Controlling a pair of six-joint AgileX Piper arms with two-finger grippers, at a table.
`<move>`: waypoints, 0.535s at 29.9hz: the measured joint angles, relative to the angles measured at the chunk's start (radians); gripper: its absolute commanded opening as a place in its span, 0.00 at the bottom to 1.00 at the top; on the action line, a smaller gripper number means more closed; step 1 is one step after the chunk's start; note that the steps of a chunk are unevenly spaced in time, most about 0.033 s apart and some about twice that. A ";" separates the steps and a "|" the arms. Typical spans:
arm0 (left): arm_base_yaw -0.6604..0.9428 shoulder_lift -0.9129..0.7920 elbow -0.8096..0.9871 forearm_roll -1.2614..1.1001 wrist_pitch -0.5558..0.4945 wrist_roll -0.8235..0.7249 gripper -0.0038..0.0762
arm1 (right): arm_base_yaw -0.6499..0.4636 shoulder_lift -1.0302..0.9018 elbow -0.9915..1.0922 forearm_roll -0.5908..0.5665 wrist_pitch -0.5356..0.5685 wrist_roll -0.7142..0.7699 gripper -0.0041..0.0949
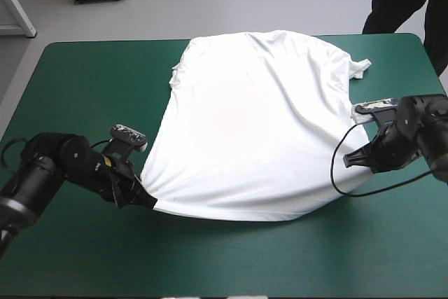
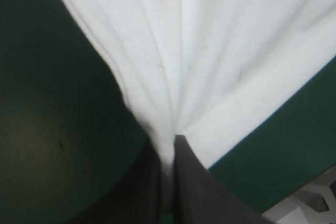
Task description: Fold the cloth
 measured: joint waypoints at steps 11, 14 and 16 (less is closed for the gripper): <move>0.000 -0.176 0.112 -0.048 0.003 -0.063 0.02 | 0.008 -0.235 0.200 0.008 -0.001 0.020 0.02; 0.000 -0.216 0.170 -0.052 0.003 -0.075 0.02 | 0.043 -0.261 0.291 -0.021 -0.002 0.031 0.02; 0.000 -0.234 0.218 -0.062 0.003 -0.082 0.02 | 0.059 -0.272 0.343 -0.023 -0.002 0.034 0.02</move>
